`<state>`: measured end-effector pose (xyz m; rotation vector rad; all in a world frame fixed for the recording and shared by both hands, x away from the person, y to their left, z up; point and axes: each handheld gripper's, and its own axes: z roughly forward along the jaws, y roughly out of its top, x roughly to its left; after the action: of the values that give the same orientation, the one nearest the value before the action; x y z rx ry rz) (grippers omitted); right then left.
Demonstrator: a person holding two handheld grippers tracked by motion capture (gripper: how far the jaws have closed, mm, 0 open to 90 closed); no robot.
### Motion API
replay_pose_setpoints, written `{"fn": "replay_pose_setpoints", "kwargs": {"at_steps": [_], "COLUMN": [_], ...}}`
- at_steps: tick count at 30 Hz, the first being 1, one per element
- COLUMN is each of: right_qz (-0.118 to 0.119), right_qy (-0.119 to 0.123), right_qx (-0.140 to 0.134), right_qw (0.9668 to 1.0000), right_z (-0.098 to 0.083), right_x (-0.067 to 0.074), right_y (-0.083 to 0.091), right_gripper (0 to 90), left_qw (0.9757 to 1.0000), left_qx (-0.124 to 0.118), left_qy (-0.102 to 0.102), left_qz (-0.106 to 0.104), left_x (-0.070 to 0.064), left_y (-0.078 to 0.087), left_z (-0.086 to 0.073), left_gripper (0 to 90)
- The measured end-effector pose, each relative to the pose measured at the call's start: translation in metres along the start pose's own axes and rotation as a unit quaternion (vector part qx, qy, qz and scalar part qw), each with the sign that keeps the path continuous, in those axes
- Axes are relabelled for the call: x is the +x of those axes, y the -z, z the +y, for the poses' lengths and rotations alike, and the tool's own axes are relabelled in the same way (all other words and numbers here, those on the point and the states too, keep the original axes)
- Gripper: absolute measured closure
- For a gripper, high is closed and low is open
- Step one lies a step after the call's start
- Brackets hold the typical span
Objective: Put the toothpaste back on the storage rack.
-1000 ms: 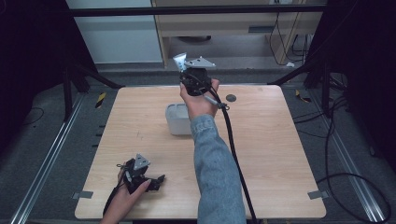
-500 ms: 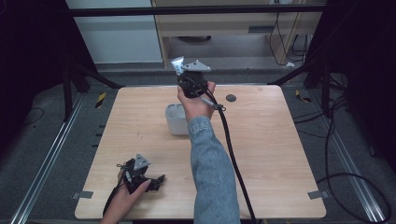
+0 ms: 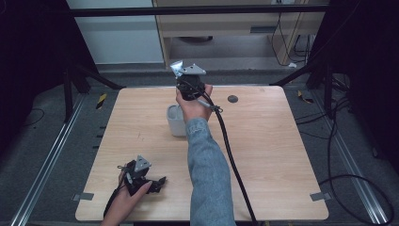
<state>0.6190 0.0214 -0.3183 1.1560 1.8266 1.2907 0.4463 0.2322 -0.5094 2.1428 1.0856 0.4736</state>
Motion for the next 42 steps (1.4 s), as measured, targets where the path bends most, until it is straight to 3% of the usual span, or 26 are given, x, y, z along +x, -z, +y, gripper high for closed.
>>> {"fn": "replay_pose_setpoints", "kwargs": {"at_steps": [20, 42], "right_qz": [-0.004, -0.003], "right_qy": [0.002, 0.006], "right_qx": [0.017, 0.028], "right_qw": [0.9998, 0.9996], "right_z": [-0.017, -0.025], "right_x": [0.002, 0.002], "right_y": [-0.014, -0.015], "right_gripper": [80.1, 80.0], "left_qw": [1.0, 1.0], "left_qx": [0.0, 0.0], "left_qy": [-0.001, -0.001], "left_qz": [-0.001, -0.001], "left_x": [0.0, 0.0], "left_y": [0.0, 0.0], "left_z": [0.0, 0.0], "left_gripper": [0.0, 0.0]}}
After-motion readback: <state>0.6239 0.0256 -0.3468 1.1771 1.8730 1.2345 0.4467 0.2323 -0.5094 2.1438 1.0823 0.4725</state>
